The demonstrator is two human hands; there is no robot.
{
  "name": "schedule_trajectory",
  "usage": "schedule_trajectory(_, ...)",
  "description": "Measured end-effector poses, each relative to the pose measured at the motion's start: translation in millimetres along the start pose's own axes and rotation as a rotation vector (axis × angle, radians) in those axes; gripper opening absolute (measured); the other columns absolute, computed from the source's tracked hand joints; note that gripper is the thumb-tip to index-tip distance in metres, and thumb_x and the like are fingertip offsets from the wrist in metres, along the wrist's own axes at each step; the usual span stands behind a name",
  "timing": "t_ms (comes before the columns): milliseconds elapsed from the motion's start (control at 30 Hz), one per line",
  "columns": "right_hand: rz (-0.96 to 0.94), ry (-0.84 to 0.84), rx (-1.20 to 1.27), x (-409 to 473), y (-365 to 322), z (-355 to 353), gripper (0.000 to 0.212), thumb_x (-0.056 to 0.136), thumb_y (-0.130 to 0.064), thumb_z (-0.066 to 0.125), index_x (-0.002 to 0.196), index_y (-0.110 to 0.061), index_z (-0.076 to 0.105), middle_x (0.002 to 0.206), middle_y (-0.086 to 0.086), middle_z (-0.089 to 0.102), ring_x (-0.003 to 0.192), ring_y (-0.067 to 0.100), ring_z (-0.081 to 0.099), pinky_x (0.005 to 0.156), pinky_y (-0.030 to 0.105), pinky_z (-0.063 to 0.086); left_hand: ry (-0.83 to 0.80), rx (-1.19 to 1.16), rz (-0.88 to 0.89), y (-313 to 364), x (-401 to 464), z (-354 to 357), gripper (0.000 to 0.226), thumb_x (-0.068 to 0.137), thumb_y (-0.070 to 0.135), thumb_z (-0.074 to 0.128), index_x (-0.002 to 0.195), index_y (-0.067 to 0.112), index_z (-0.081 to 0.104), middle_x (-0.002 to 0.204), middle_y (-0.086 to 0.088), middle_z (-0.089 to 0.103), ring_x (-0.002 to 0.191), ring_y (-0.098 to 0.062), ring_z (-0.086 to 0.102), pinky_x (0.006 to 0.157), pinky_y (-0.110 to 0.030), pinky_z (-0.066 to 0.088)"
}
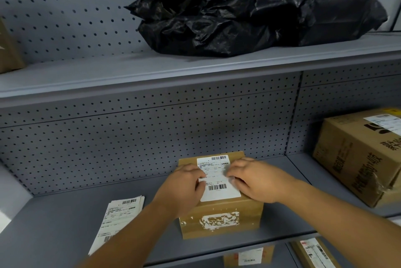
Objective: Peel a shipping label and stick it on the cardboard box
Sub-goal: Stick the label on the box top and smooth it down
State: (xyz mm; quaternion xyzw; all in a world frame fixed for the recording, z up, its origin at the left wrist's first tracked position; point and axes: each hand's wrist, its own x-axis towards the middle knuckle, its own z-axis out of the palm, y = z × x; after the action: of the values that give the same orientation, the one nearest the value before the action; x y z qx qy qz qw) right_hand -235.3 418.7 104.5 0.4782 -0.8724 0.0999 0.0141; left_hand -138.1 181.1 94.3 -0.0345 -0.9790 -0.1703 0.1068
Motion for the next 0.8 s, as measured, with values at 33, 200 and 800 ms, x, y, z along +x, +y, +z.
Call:
schedule_trajectory(33, -0.014, 0.0, 0.002, 0.4, -3.7, 0.2, 0.04, 0.106, -0.04, 0.04, 0.14, -0.03, 0.058, 0.143, -0.011, 0.057, 0.131, 0.01, 0.046, 0.109, 0.029, 0.043, -0.01, -0.022, 0.012, 3.9, 0.5, 1.7, 0.032, 0.101, 0.034, 0.053, 0.128, 0.027, 0.067, 0.133, 0.013, 0.061, 0.125, -0.009, 0.051, 0.104, -0.022, 0.042)
schedule_trajectory(200, -0.077, -0.041, 0.034, -3.7, -20.9, 3.6, 0.035, 0.104, -0.041, 0.04, 0.132, -0.031, 0.06, 0.132, -0.012, 0.058, 0.123, 0.011, 0.048, 0.105, 0.033, 0.046, -0.026, -0.065, 0.065, 21.9, -3.5, 13.0, 0.031, 0.098, 0.036, 0.051, 0.123, 0.029, 0.068, 0.122, 0.014, 0.065, 0.116, -0.01, 0.055, 0.101, -0.03, 0.048)
schedule_trajectory(800, -0.011, -0.044, -0.009, -28.8, -15.5, -5.9, 0.043, 0.106, -0.044, 0.039, 0.142, -0.029, 0.056, 0.147, -0.011, 0.054, 0.134, 0.01, 0.046, 0.111, 0.03, 0.042, 0.055, 0.047, 0.024, 15.2, -37.6, -2.9, 0.037, 0.102, 0.039, 0.049, 0.134, 0.027, 0.064, 0.138, 0.013, 0.061, 0.127, -0.008, 0.051, 0.108, -0.024, 0.041)
